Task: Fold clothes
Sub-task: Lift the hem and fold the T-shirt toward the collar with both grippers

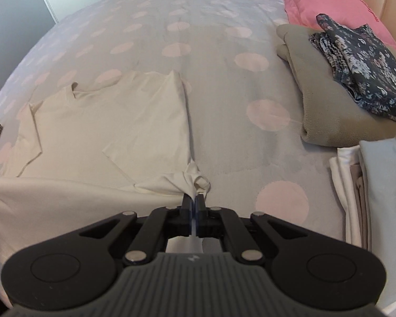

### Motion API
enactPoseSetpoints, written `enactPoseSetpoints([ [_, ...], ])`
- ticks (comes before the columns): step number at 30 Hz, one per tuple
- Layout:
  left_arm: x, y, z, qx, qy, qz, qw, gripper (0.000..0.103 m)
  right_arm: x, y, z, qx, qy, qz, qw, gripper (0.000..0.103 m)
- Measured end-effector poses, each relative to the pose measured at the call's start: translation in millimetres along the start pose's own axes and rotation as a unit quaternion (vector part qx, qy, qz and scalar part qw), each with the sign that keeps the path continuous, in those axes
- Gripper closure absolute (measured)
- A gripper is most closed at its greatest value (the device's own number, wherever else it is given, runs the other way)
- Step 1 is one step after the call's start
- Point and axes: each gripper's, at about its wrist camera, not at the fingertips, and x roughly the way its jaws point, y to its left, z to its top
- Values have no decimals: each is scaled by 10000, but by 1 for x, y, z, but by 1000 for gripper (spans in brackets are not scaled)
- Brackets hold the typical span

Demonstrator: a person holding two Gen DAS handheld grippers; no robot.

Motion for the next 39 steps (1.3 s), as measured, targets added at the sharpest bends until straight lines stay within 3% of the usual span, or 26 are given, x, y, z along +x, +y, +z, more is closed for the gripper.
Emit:
enactPoseSetpoints([
  [4,5,-4,2,99,21,224,9997,100,4,5,1,-195,-15,-101,9998,90],
  [6,0,-4,1,101,-43,145,9998,91,-2,6,-1,-275,-129,-190,9994,89],
  [9,-14,-12,-2,270,-321,84,9991,87,-13,8,-5,-430,-313,-221,9983,79],
  [11,-24,-21,-7,464,-543,11,9974,87,-17,13,-12,-632,-317,-128,9974,79],
  [14,-40,-39,-17,849,-905,-204,9921,87,-21,28,-29,-1291,-312,-179,9910,79],
  [18,-52,-68,-39,1488,-1110,-471,9815,87,-30,49,-62,-2287,-310,-55,9730,79],
  [25,-46,-112,-96,2862,-857,-494,9531,86,-42,81,-125,-3957,-256,143,9179,79],
  [28,-39,-119,-125,3422,-672,-287,9368,84,-40,85,-148,-4447,-185,65,8955,78],
  [30,-32,-122,-145,3809,-592,-4,9227,77,-38,87,-161,-4719,-133,-3,8816,77],
  [35,-16,-132,-181,4620,-554,509,8837,71,-31,85,-182,-5079,38,-165,8612,77],
  [39,-4,-138,-188,4858,-535,565,8706,66,-29,85,-189,-5193,76,-224,8542,77],
])
